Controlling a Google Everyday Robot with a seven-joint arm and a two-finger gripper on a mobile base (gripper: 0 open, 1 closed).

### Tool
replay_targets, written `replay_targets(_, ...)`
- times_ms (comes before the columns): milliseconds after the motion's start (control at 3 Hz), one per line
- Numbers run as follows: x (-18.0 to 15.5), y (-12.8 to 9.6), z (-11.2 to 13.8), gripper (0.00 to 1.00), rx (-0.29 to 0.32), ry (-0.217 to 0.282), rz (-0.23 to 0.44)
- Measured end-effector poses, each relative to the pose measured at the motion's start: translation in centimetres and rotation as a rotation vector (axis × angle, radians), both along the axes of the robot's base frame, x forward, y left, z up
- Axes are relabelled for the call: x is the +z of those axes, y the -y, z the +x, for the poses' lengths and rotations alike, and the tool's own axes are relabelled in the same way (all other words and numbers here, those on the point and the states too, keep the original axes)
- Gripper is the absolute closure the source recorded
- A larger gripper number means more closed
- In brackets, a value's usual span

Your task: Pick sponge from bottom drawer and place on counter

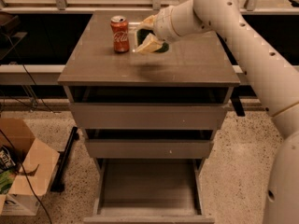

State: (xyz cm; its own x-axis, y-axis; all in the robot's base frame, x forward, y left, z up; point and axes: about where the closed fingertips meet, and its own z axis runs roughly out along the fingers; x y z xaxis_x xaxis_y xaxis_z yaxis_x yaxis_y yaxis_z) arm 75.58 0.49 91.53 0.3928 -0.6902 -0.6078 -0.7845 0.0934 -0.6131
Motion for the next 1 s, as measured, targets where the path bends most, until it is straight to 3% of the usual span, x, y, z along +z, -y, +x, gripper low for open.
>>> replay_targets(333, -2.27, 1.79, 1.41, 0.35, -0.055, -0.027, -0.032)
replay_targets(667, -2.43, 1.34, 1.35, 0.04, -0.047, -0.029, -0.031)
replay_targets(1000, -2.53, 1.22, 1.35, 0.0, -0.046, -0.031, -0.031)
